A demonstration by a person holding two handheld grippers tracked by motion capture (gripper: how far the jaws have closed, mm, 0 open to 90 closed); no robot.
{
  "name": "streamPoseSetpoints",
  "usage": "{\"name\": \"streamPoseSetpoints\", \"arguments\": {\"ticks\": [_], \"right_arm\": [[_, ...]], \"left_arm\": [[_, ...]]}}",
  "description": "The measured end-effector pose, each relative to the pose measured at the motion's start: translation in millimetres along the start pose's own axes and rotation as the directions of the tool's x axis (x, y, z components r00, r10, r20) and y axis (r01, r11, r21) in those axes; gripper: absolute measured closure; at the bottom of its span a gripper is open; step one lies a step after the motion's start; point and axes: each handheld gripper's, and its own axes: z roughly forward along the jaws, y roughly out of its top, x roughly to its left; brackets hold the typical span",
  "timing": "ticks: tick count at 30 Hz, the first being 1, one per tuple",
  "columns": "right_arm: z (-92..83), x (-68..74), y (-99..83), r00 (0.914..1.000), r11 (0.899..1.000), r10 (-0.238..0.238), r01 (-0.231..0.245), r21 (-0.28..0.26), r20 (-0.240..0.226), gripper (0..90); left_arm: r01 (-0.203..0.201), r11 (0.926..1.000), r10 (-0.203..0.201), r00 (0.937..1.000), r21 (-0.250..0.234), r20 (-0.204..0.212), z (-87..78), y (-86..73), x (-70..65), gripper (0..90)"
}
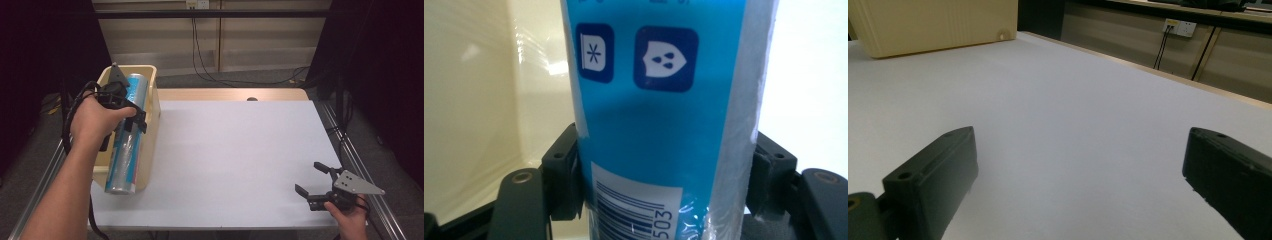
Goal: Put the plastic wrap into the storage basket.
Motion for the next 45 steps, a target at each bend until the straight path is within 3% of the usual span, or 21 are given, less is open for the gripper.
{"name": "streamPoseSetpoints", "arguments": {"ticks": [6,10,16,21,33,45], "right_arm": [[0.6,0.8,0.1,1.0000,1.000,0.002,-0.002,0.000,-0.002,0.8],[0.5,0.6,0.0,1.0000,1.000,0.001,-0.001,-0.001,-0.003,0.8],[0.9,0.7,-0.1,1.0000,1.000,0.002,-0.002,0.001,-0.004,0.8],[-0.1,0.9,0.1,1.0000,1.000,0.001,-0.001,0.002,-0.004,0.8],[0.2,1.0,-0.3,1.0000,1.000,0.003,-0.002,0.005,-0.008,0.8],[0.4,0.5,-0.7,0.9999,1.000,0.001,-0.001,0.008,-0.011,0.8]], "left_arm": [[0.004,0.9998,-0.004,0.9996,0.020,-0.027,12.0,-1.3,11.7,32.1],[0.016,0.9994,-0.016,0.9997,0.031,-0.017,17.7,-1.3,19.0,32.1],[0.016,0.9997,-0.015,0.9989,0.019,-0.044,24.9,-2.0,23.8,32.0],[0.048,0.9988,-0.048,0.9981,0.011,-0.039,30.9,-3.0,28.5,31.9],[0.069,0.9976,-0.069,0.9965,0.003,-0.048,37.1,-6.2,32.6,31.9],[0.072,0.9968,-0.071,0.9969,0.033,-0.034,44.4,-5.1,34.8,31.8]]}}
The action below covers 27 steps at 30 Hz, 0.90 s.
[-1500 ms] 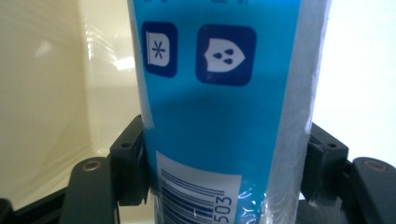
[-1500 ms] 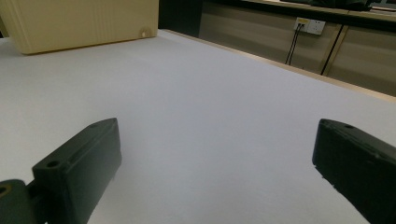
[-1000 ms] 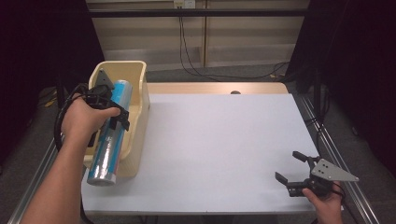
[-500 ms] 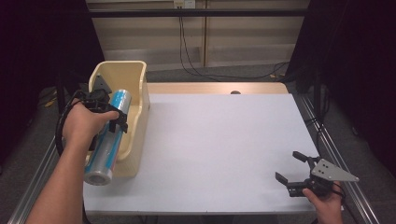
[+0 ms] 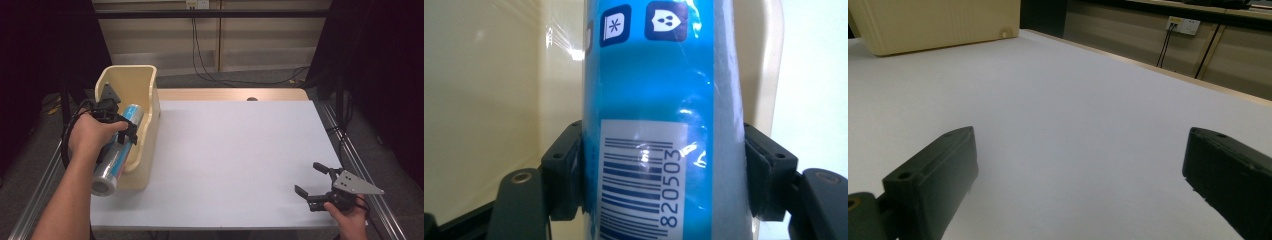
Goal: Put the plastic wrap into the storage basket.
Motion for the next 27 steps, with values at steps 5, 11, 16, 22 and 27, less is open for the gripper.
{"name": "streamPoseSetpoints", "arguments": {"ticks": [5,11,16,22,27], "right_arm": [[0.3,0.3,0.1,1.0000,1.000,-0.001,0.001,0.000,-0.002,0.8],[-0.3,0.0,0.1,1.0000,1.000,-0.002,0.002,0.000,0.002,0.8],[-0.4,-0.3,0.1,1.0000,1.000,-0.002,0.002,0.001,0.001,0.8],[-0.1,-0.3,-0.1,1.0000,1.000,-0.004,0.004,0.001,0.002,0.8],[0.2,-0.4,0.0,1.0000,1.000,-0.004,0.004,0.000,0.002,0.8]], "left_arm": [[-0.015,0.9998,0.015,0.9999,0.014,0.000,1.0,1.3,-0.9,31.7],[-0.022,0.9996,0.022,0.9997,0.017,-0.005,2.5,3.1,-2.8,31.6],[-0.026,0.9995,0.026,0.9997,0.019,0.000,2.5,5.1,-2.5,30.9],[-0.052,0.9985,0.052,0.9986,-0.016,0.012,-4.9,10.0,-6.0,30.2],[-0.087,0.9937,0.089,0.9953,-0.071,0.037,-19.9,11.6,-12.8,22.8]]}}
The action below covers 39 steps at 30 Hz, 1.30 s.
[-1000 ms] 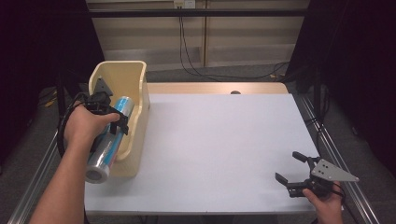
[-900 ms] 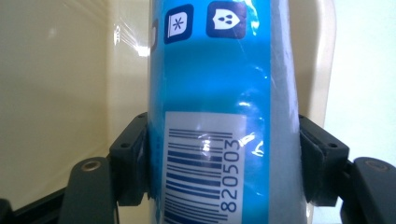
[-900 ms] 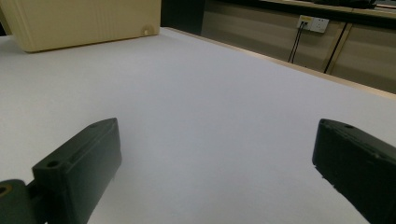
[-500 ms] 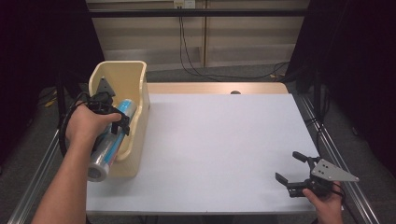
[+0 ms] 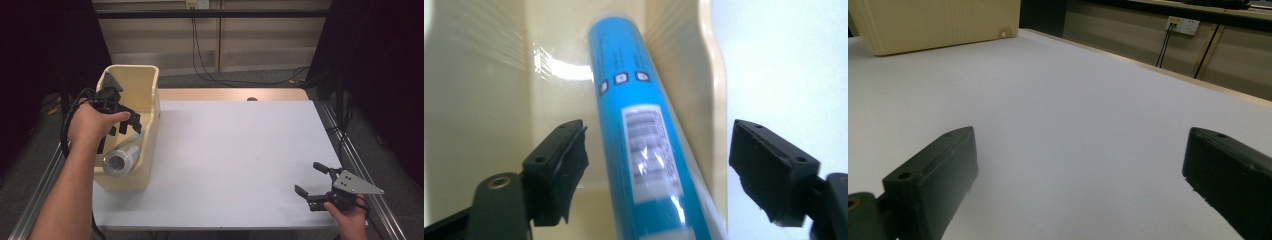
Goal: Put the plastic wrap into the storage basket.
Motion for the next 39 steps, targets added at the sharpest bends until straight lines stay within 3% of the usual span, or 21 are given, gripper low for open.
{"name": "streamPoseSetpoints", "arguments": {"ticks": [5,15,20,35,37,38,39], "right_arm": [[-0.1,0.8,0.4,1.0000,1.000,-0.001,0.001,0.001,-0.003,0.8],[1.3,1.7,2.1,1.0000,1.000,-0.001,0.001,-0.003,0.000,0.8],[1.3,2.1,2.2,1.0000,1.000,-0.006,0.006,-0.001,-0.003,0.8],[1.8,2.8,2.9,1.0000,1.000,-0.005,0.005,-0.004,-0.001,0.8],[1.9,3.0,2.9,1.0000,1.000,-0.005,0.005,-0.004,-0.002,0.8],[1.9,3.1,2.9,1.0000,1.000,-0.007,0.007,-0.004,-0.003,0.8],[1.8,3.1,2.9,1.0000,1.000,-0.007,0.007,-0.003,-0.004,0.8]], "left_arm": [[-0.029,0.9996,0.029,0.9993,0.004,0.022,3.5,-1.9,-8.9,22.4],[-0.076,0.9966,0.078,0.9942,-0.033,0.074,-13.4,-7.6,-23.0,20.4],[-0.132,0.9900,0.137,0.9849,-0.049,0.106,-18.0,-14.9,-37.9,17.9],[-0.200,0.9777,0.207,0.9693,-0.063,0.132,-14.1,-18.3,-78.5,15.8],[-0.211,0.9750,0.219,0.9663,-0.070,0.135,-10.9,-18.5,-86.2,15.8],[-0.230,0.9711,0.237,0.9617,-0.065,0.138,-7.3,-18.3,-93.6,15.6],[-0.230,0.9711,0.237,0.9617,-0.065,0.138,-7.3,-18.3,-93.6,15.3]]}}
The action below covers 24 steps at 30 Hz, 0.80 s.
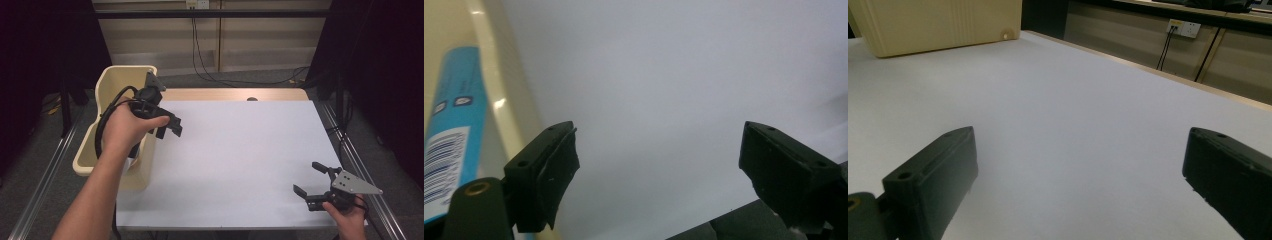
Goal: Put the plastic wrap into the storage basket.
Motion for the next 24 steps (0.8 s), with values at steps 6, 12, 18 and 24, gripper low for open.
{"name": "streamPoseSetpoints", "arguments": {"ticks": [6,12,18,24], "right_arm": [[-0.5,-0.6,-0.1,1.0000,1.000,-0.001,0.001,-0.003,0.000,0.8],[-0.6,-0.6,0.0,1.0000,1.000,-0.001,0.001,-0.003,-0.001,0.8],[-0.7,-0.9,0.1,1.0000,1.000,-0.003,0.003,-0.003,-0.001,0.8],[-0.6,-0.7,0.1,1.0000,1.000,-0.006,0.006,-0.002,-0.001,0.8]], "left_arm": [[-0.030,0.9995,0.030,0.9995,0.009,-0.001,21.1,2.2,-15.0,14.7],[-0.042,0.9990,0.042,0.9990,0.016,0.017,38.1,-0.1,-19.5,13.8],[-0.066,0.9975,0.065,0.9971,0.025,0.041,60.2,-5.5,-24.1,13.2],[-0.076,0.9963,0.074,0.9960,0.041,0.049,78.6,-9.2,-25.7,13.0]]}}
